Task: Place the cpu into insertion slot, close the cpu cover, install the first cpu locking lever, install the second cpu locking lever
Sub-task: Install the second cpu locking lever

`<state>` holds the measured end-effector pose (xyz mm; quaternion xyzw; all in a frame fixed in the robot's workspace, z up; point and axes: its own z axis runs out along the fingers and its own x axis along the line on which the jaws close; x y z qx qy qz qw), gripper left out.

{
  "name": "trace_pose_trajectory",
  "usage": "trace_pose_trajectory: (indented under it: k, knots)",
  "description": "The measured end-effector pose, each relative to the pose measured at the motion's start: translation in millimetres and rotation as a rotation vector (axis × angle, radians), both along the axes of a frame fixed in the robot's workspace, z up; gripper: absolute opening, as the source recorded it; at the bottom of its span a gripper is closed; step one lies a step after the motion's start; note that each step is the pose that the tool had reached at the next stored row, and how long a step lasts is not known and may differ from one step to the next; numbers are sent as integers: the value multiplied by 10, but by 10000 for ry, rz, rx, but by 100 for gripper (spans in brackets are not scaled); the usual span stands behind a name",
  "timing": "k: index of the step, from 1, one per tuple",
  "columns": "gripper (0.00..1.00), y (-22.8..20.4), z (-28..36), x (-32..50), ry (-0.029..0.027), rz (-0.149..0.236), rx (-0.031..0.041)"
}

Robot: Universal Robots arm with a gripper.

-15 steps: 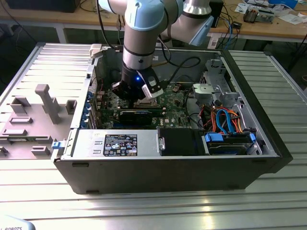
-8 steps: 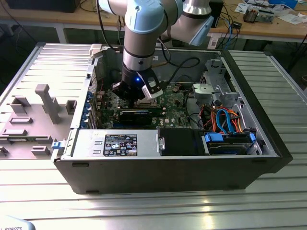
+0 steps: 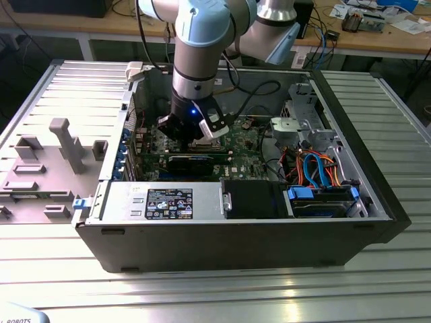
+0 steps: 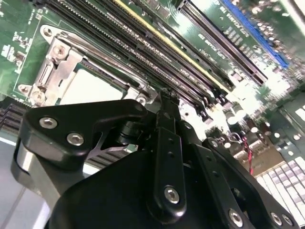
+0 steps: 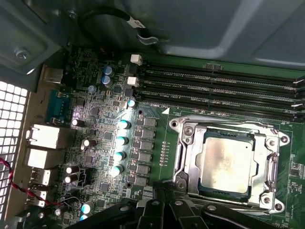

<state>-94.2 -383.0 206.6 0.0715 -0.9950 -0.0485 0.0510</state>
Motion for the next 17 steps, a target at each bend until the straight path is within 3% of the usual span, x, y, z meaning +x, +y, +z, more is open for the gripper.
trace_pose_trajectory:
  k: [2,5,8,10,11,14,15,16,17]
  knots:
    - [11,1,39,1,0,0,-6]
    - [11,14,45,47,8,-1,-60]
    - [11,39,45,148,73,0,-72]
    - [11,67,44,239,152,-1,-71]
    - [11,93,45,307,218,2,-73]
    - [11,195,45,520,402,1,-73]
    - [11,227,45,568,434,2,-74]
    - [11,269,49,591,439,-2,-189]
    - [11,274,55,592,437,-5,-341]
